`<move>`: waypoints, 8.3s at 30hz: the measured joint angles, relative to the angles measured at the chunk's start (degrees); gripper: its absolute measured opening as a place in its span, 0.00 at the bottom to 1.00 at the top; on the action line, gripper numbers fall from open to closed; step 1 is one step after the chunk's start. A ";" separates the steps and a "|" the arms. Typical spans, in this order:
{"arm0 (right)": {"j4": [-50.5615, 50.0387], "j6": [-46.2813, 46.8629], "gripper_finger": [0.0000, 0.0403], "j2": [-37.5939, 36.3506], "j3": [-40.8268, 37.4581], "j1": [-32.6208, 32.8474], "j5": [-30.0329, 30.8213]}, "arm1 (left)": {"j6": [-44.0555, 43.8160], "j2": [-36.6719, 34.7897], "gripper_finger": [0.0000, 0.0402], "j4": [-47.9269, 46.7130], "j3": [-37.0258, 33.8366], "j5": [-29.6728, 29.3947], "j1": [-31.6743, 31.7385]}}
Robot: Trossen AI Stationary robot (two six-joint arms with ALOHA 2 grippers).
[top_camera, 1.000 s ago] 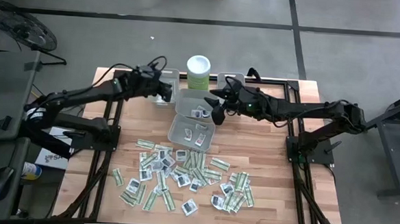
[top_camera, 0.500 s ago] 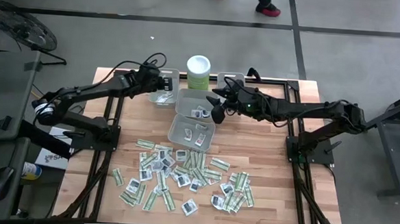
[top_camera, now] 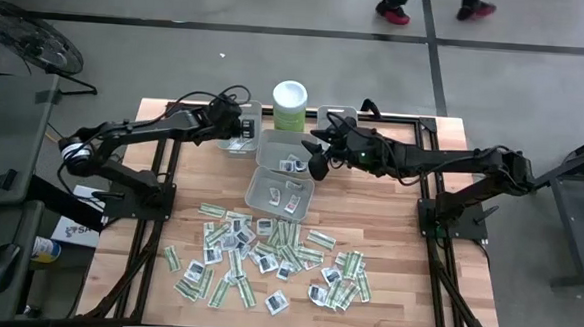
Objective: Pick & Place First Aid Supplies
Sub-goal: Put the bandage pack into the left bin
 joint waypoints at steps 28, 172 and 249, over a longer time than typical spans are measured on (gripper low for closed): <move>-39.64 13.29 0.47 -8.10 0.02 0.52 -13.64 | 14.68 -12.85 0.28 0.24 0.04 6.59 -7.02; -4.04 64.20 0.00 0.78 -22.83 31.96 6.86 | 13.29 -14.18 0.28 -3.04 0.00 1.79 -49.20; 21.69 -10.21 0.00 -8.07 -14.12 14.57 4.32 | 30.05 -6.35 0.26 47.03 0.00 -4.21 -43.54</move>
